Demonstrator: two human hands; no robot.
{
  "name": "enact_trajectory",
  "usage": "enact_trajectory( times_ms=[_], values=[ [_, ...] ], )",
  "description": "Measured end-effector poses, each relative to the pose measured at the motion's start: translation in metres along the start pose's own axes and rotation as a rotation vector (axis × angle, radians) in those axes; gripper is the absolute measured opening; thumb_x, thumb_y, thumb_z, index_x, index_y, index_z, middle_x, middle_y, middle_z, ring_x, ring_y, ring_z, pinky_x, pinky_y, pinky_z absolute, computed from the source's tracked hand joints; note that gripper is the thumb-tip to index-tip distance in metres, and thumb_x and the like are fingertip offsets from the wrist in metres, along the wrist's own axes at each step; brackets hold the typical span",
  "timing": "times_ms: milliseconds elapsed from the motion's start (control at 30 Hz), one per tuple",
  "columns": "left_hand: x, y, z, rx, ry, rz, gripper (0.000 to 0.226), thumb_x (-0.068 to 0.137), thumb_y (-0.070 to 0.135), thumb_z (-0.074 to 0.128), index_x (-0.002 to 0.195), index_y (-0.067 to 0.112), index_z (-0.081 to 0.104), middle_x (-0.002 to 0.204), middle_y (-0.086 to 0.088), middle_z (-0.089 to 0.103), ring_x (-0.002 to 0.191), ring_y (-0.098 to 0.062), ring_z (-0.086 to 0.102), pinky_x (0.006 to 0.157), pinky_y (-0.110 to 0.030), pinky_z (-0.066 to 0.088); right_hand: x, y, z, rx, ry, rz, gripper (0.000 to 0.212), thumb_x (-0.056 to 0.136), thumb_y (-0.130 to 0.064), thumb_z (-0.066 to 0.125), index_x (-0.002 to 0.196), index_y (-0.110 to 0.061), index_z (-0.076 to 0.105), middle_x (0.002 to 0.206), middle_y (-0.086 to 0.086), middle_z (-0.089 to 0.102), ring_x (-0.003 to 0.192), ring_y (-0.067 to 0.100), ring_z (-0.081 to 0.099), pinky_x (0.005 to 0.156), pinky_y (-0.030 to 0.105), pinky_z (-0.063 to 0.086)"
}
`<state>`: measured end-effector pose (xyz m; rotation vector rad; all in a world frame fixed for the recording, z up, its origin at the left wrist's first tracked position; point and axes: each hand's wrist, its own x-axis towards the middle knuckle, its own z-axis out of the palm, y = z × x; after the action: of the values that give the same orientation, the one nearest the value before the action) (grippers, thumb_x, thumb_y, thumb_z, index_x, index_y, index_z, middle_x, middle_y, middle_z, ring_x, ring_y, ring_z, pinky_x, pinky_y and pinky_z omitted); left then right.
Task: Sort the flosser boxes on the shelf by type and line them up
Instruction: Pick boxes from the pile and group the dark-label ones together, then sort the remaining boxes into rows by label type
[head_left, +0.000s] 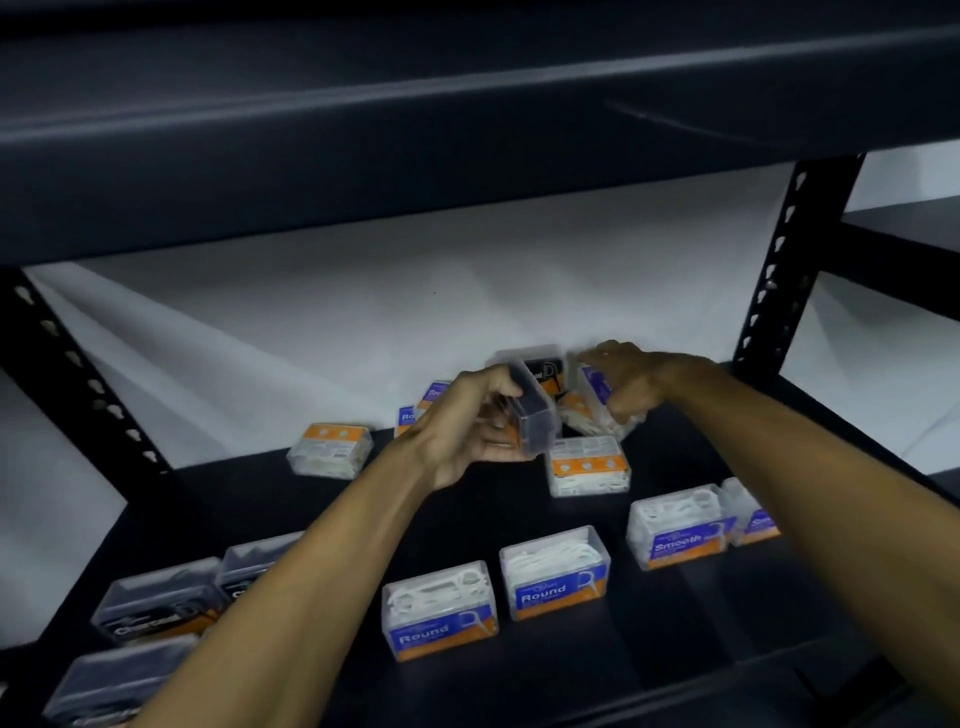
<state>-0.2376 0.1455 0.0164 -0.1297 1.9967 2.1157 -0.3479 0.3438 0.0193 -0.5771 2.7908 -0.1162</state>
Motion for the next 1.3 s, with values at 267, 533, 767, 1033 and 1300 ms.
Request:
enact_trajectory(
  times_ms=[267, 533, 767, 1033, 1300],
  values=[
    [-0.017, -0.003, -0.018, -0.003, 0.051, 0.077, 0.019, 0.089, 0.014, 0.061, 0.106, 0.006, 0.058, 0.100, -0.020, 0.062, 0.092, -0.036, 0.066, 0.077, -0.050, 0.058, 0.014, 0.003, 0.006, -0.033, -0.048, -0.029, 0.097, 0.068, -0.017, 0.075, 0.147, -0.023, 0.020, 0.130, 0.009, 0.045, 0.114, 0.026, 0.048, 0.085, 0.034, 0.048],
    [-0.027, -0.005, -0.023, 0.079, 0.175, 0.104, 0.046, 0.078, 0.026, 0.078, 0.115, 0.003, 0.063, 0.097, -0.014, 0.074, 0.088, -0.026, 0.073, 0.074, -0.041, 0.060, 0.005, 0.010, 0.003, 0.000, 0.135, 0.005, 0.115, 0.060, -0.042, 0.083, 0.148, -0.039, 0.009, 0.132, 0.009, 0.031, 0.121, 0.029, 0.040, 0.092, 0.041, 0.047],
    [-0.053, 0.009, -0.041, 0.192, 0.376, 0.145, 0.048, 0.080, 0.054, 0.071, 0.103, 0.012, 0.071, 0.094, -0.007, 0.076, 0.079, -0.022, 0.074, 0.068, -0.035, 0.061, -0.038, -0.019, 0.000, 0.155, 0.364, -0.058, 0.074, 0.059, -0.070, 0.069, 0.117, -0.033, 0.045, 0.111, 0.002, 0.036, 0.094, 0.023, 0.051, 0.083, 0.038, 0.049],
    [-0.092, 0.026, -0.122, 0.592, 0.504, 0.172, 0.049, 0.083, 0.061, 0.063, 0.098, 0.015, 0.067, 0.091, -0.005, 0.074, 0.078, -0.020, 0.071, 0.068, -0.035, 0.059, -0.056, -0.052, 0.008, 0.277, 0.460, -0.063, 0.076, 0.055, -0.088, 0.049, 0.102, -0.027, 0.048, 0.103, -0.005, 0.054, 0.091, 0.020, 0.054, 0.077, 0.037, 0.047],
    [-0.111, 0.005, -0.186, 0.845, 0.459, 0.091, 0.006, 0.092, 0.027, 0.063, 0.094, 0.026, 0.069, 0.099, -0.003, 0.073, 0.094, -0.023, 0.069, 0.087, -0.041, 0.056, -0.063, -0.063, 0.024, 0.346, 0.362, -0.164, 0.050, 0.086, -0.055, 0.053, 0.124, -0.024, 0.048, 0.120, 0.002, 0.059, 0.095, 0.020, 0.055, 0.078, 0.035, 0.046]
  ],
)
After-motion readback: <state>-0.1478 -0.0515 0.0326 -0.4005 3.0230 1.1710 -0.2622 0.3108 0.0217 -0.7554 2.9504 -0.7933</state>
